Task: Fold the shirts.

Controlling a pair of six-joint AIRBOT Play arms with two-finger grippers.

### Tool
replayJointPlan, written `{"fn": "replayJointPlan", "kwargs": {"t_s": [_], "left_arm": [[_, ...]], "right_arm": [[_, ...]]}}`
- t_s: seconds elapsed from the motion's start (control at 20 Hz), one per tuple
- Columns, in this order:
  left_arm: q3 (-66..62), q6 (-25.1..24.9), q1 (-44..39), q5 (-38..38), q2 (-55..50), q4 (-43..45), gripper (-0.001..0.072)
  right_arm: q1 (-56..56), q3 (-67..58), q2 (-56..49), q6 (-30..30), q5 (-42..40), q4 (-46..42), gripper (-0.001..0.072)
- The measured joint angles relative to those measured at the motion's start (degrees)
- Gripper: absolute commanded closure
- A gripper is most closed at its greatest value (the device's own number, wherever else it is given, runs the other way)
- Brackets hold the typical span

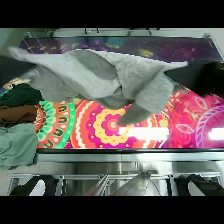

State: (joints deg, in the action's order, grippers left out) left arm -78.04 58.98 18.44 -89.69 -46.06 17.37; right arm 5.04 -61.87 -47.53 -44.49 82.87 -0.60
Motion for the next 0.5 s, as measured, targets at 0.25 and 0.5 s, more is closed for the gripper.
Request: {"fn": "replayJointPlan", "kwargs": {"t_s": [0.25,0.5], "left_arm": [[3.7,2.4,0.0,-0.4,1.1,4.9,0.0688],[13.1,-1.6,-5.4,4.6,-11.3,6.6,0.0451]], "right_arm": [[0.4,3.2,4.9,-5.9,-8.3,-12.1,0.0701],[0.4,12.8,-4.1,-6.4,-17.1,-15.6,0.0471]]}}
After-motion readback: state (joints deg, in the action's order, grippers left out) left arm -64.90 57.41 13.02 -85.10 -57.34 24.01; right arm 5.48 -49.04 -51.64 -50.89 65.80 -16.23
